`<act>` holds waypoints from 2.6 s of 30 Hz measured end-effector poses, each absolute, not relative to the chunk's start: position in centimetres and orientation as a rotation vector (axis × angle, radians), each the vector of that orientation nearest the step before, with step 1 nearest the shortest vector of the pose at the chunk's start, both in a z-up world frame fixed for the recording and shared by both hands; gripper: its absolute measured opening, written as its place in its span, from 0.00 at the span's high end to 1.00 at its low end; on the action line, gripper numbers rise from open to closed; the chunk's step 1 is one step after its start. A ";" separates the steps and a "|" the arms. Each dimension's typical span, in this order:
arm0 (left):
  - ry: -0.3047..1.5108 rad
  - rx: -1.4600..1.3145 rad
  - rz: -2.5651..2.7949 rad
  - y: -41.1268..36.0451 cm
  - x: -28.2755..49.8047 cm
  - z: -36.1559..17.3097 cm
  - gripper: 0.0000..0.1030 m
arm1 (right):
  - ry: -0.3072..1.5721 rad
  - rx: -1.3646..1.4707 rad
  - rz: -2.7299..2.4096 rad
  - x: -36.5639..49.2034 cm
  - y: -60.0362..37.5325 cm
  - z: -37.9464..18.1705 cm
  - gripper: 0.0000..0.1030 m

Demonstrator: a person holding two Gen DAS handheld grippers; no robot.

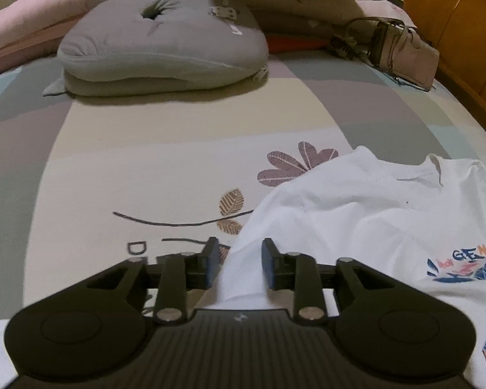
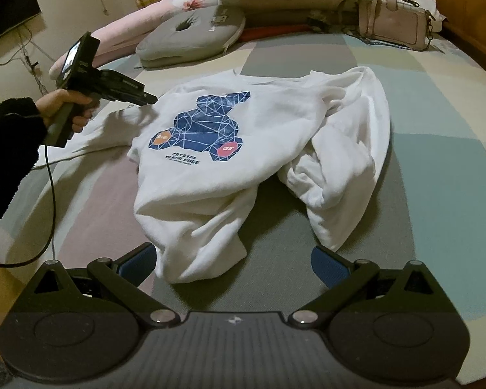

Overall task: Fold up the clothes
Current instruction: 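Grasp the sweatshirt body edge with the left gripper and smooth it, then open the left gripper and pull it back from the body edge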

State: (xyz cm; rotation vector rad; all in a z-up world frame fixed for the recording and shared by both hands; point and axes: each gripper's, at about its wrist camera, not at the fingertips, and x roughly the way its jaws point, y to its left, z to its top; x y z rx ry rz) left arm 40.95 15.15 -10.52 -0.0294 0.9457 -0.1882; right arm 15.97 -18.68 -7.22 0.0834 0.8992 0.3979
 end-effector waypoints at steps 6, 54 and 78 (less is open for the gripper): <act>0.949 0.031 -0.207 14.4 40.1 -11.1 0.69 | 0.911 0.086 0.385 16.3 -18.9 -7.7 0.00; 0.948 0.037 0.107 19.8 41.4 -9.3 0.86 | 0.896 0.074 0.354 15.9 -20.1 -6.6 0.00; 0.919 -0.090 0.225 28.9 29.8 -10.1 0.61 | 0.985 -0.004 0.286 16.3 -19.6 -11.2 0.00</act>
